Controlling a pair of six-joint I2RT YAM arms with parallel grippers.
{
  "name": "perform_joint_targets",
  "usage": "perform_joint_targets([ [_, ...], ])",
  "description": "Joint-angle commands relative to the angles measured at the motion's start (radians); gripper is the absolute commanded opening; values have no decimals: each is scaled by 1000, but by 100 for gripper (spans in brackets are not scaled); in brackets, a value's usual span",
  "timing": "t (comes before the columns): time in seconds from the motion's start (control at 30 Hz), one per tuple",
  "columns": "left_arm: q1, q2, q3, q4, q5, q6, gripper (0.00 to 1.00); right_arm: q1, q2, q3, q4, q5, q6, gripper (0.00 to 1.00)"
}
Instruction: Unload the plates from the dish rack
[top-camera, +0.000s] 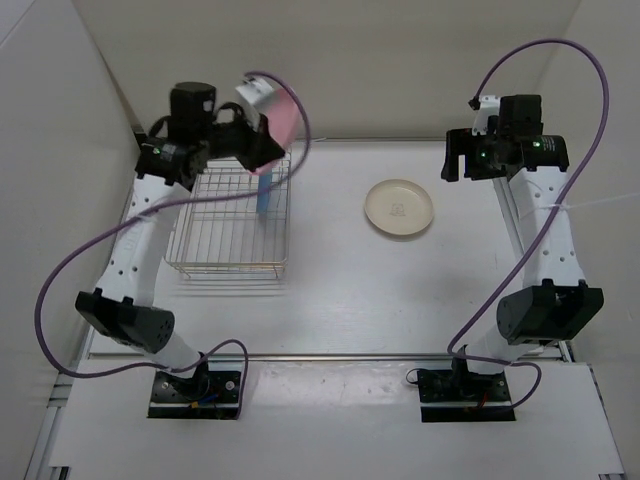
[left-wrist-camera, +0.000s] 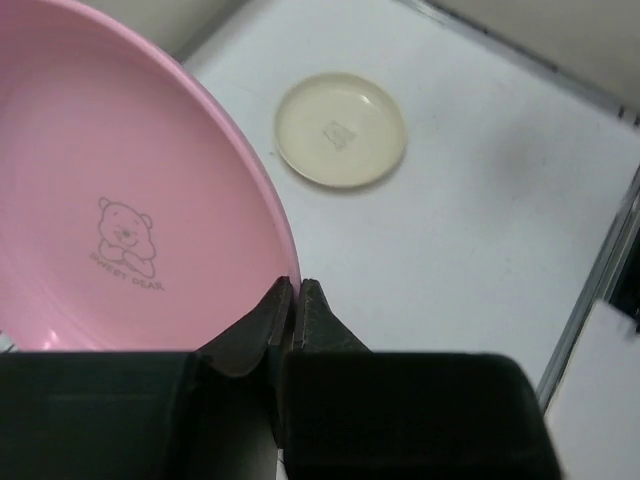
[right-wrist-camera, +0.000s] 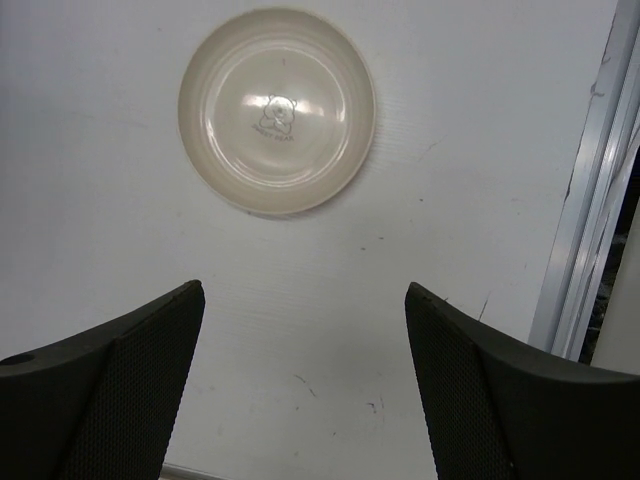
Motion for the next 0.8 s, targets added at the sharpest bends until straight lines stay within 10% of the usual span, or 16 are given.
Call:
perform_joint_targets([
  [0.0, -217, -111, -117, -51, -317, 194, 11, 3, -5, 95, -8, -43, 6, 84],
  [0.3, -711, -21, -223, -128, -761, 382, 11, 3, -15, 218, -28, -217, -6, 76],
  [0.77, -916, 157, -64, -174, -927, 499, 11, 207, 20, 98, -132, -202, -123, 70],
])
